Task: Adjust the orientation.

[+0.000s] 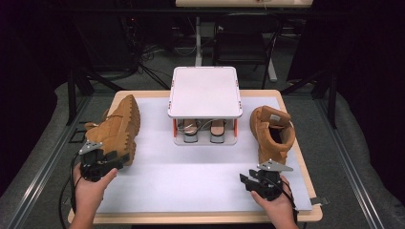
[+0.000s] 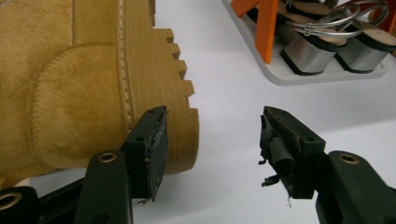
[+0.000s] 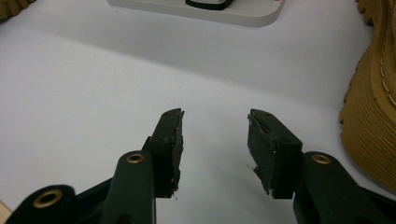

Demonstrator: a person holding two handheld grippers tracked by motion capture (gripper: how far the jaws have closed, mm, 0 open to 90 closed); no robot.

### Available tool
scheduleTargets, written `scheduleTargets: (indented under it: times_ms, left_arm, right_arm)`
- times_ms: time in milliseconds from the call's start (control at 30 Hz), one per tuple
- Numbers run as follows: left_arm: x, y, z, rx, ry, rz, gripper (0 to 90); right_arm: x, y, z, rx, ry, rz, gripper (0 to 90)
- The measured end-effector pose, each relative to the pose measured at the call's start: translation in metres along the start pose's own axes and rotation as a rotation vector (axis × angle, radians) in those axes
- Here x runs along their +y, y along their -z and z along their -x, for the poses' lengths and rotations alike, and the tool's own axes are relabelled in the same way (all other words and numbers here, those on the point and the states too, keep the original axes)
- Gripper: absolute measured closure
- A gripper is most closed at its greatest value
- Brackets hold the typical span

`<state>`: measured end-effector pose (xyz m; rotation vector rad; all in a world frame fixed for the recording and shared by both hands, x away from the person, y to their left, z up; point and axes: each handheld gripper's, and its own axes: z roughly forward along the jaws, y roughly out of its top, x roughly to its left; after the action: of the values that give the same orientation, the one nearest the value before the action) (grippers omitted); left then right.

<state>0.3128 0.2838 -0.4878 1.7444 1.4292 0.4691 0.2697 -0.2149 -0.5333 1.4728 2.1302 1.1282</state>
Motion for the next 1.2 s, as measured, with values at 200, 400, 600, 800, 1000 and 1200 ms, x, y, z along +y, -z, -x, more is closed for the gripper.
scheduleTargets:
  times_ms: [200, 400, 600, 800, 1000, 1200]
  left_arm:
    - [0.016, 0.0, -0.01, 0.02, 0.004, -0.03, 40.8]
    - [0.03, 0.0, -0.021, 0.03, 0.02, -0.07, 40.1]
    - [0.039, -0.003, -0.033, 0.046, 0.053, -0.114, 38.9]
    - [0.049, -0.005, -0.043, 0.04, 0.101, -0.156, 37.9]
    - [0.062, -0.003, -0.056, 0.042, 0.165, -0.193, 36.6]
    - [0.071, -0.003, -0.075, 0.077, 0.235, -0.24, 35.9]
  right_arm:
    - [0.0, 0.0, 0.001, 0.0, -0.002, 0.001, 55.3]
    - [0.0, -0.001, 0.002, 0.001, -0.008, 0.002, 55.2]
    - [0.0, -0.001, 0.004, 0.007, -0.015, -0.002, 55.2]
    - [-0.001, -0.001, 0.005, 0.007, -0.017, -0.002, 55.1]
    - [-0.001, -0.001, 0.006, 0.011, -0.027, -0.001, 54.8]
    - [-0.001, -0.002, 0.008, 0.012, -0.037, -0.004, 54.8]
